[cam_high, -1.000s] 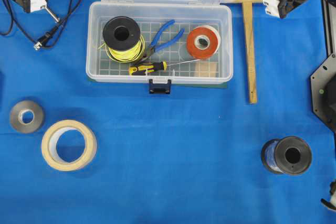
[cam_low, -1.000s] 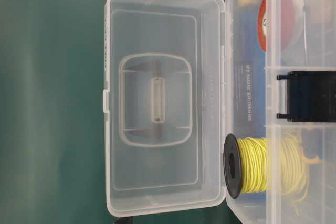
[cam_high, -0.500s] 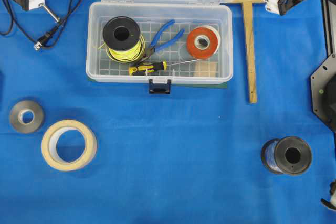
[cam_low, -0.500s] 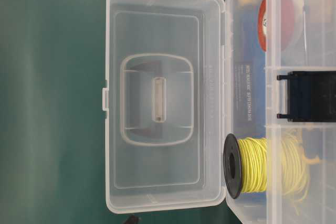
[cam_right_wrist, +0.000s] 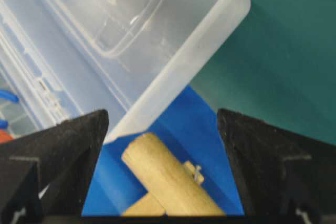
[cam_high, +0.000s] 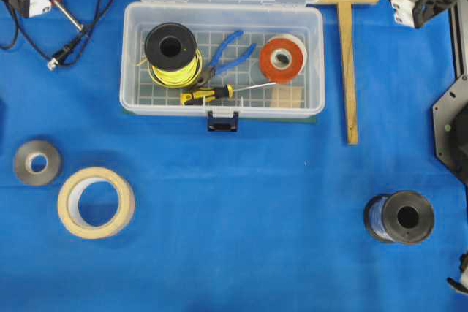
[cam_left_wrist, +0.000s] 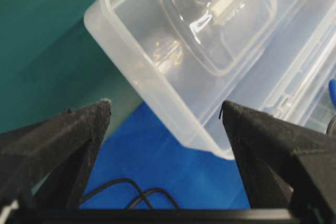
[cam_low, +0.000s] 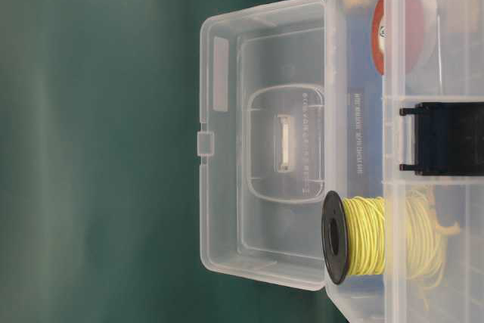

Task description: Open the tool box with both arms.

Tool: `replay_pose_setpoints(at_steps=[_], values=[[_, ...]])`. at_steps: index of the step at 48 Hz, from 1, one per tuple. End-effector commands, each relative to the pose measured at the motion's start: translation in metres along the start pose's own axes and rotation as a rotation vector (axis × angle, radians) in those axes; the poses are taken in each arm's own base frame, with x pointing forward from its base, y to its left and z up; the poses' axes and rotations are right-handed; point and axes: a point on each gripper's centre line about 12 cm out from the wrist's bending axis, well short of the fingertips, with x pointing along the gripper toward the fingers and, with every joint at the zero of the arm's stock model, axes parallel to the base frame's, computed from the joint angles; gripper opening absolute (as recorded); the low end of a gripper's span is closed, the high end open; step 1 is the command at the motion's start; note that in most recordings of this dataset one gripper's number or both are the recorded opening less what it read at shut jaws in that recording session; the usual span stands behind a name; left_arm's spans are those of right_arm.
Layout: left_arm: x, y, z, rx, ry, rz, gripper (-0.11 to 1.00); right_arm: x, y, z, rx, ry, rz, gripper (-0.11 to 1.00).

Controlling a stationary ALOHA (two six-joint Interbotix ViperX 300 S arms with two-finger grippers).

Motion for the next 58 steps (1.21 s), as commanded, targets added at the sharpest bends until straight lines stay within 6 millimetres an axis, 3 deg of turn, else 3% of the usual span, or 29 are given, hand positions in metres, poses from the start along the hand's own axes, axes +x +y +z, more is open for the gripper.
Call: replay_pose_setpoints(at_steps=[1, 9, 16, 34, 42, 58], values=[[0.002, 0.001, 0.005, -0.006, -0.012, 0.004, 0.92, 0.000, 0.000, 0.005, 0.006, -0.015, -0.002, 0.83], [0.007, -0.008, 0.004, -0.008, 0.002, -0.032, 0.92, 0.005, 0.004, 0.003, 0.007, 0.001, 0.013, 0.83], [0.004, -0.032, 0.006, 0.011, -0.007, -0.118, 0.92, 0.004, 0.024, 0.001, -0.012, 0.014, 0.088, 0.83], [-0.016, -0.116, 0.002, 0.056, -0.004, -0.438, 0.92, -0.017, 0.112, -0.016, -0.132, 0.050, 0.434, 0.83], [-0.026, -0.146, -0.004, 0.082, 0.017, -0.549, 0.92, -0.025, 0.141, -0.027, -0.185, 0.077, 0.544, 0.83], [-0.025, -0.154, -0.011, 0.096, 0.050, -0.572, 0.92, -0.020, 0.150, -0.034, -0.207, 0.098, 0.561, 0.83]])
